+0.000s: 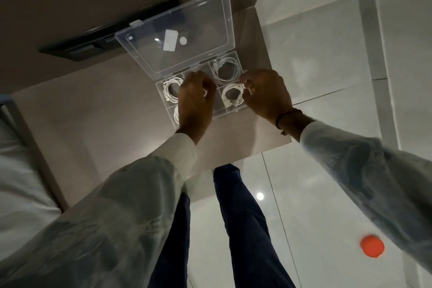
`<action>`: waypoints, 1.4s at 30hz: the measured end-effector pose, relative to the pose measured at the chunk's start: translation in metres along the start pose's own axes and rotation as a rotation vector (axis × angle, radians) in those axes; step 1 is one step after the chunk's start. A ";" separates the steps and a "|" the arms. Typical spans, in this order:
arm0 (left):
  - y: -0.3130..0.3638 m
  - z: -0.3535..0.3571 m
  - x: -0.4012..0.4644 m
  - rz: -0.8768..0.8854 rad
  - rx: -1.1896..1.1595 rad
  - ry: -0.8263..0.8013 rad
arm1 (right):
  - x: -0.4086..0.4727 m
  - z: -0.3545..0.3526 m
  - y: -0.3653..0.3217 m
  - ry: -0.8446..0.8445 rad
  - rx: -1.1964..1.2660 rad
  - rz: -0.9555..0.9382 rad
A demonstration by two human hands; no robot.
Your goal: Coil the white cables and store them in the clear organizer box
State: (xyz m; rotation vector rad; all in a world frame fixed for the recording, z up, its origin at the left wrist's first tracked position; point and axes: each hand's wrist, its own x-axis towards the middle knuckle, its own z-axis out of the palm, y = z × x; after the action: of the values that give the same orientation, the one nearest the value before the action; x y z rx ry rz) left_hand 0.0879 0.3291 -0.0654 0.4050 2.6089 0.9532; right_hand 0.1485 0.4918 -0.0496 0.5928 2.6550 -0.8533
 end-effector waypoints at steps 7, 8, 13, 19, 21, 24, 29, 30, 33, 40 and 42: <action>-0.017 -0.091 0.039 -0.646 -0.620 0.487 | 0.063 -0.053 -0.053 0.070 0.354 0.303; -0.019 -0.099 0.044 -0.705 -0.766 0.412 | 0.074 -0.063 -0.058 0.040 0.449 0.318; -0.031 -0.117 0.025 -0.748 -0.742 0.285 | 0.074 -0.070 -0.049 -0.008 0.178 0.267; -0.071 -0.066 -0.049 0.103 0.280 -0.220 | -0.004 -0.015 -0.025 -0.303 -0.317 -0.359; -0.082 -0.041 -0.066 0.297 0.523 -0.349 | -0.013 0.012 -0.010 -0.308 -0.416 -0.458; -0.091 -0.020 -0.073 0.319 0.721 -0.322 | -0.018 0.032 0.004 -0.190 -0.457 -0.513; -0.103 -0.004 -0.074 0.432 0.914 -0.202 | -0.019 0.049 0.020 -0.213 -0.696 -0.613; -0.105 -0.004 -0.072 0.462 0.935 -0.204 | -0.018 0.052 0.023 -0.201 -0.735 -0.625; -0.111 -0.002 -0.072 0.464 0.980 -0.186 | -0.018 0.059 0.028 -0.144 -0.774 -0.638; -0.095 -0.043 -0.071 0.394 0.832 -0.344 | -0.035 0.042 -0.020 -0.152 -0.619 -0.374; -0.088 -0.087 -0.070 0.402 0.785 -0.280 | -0.047 0.014 -0.053 -0.080 -0.444 -0.256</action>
State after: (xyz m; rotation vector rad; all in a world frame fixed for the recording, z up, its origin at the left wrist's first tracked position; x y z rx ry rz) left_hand 0.1029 0.1887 -0.0464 1.1851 2.5702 -0.0978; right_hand 0.1668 0.4305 -0.0161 0.1091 2.7520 -0.3116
